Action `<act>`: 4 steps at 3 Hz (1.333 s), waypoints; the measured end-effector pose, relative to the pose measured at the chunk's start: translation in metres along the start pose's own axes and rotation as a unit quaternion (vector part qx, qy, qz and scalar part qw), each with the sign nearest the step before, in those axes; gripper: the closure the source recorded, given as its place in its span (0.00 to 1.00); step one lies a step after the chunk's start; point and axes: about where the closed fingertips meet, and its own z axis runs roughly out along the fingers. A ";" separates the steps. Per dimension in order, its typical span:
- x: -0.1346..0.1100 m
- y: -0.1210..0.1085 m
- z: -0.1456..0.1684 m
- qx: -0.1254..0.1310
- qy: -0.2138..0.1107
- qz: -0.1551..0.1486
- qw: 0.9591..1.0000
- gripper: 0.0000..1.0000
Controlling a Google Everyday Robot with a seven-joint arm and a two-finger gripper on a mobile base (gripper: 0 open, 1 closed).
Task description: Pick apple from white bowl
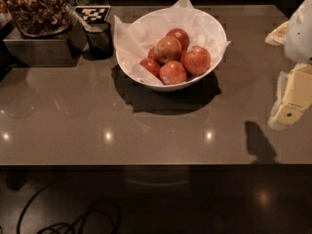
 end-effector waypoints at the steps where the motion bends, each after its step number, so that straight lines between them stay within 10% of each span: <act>1: 0.000 0.000 0.000 0.000 0.000 0.000 1.000 0.00; 3: -0.005 -0.016 -0.006 0.018 -0.062 0.051 0.997 0.00; 4: -0.045 -0.023 0.002 -0.006 -0.123 0.033 0.992 0.00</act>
Offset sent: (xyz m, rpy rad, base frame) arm 0.0071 -0.0115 0.0063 0.0841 -0.0321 -0.1023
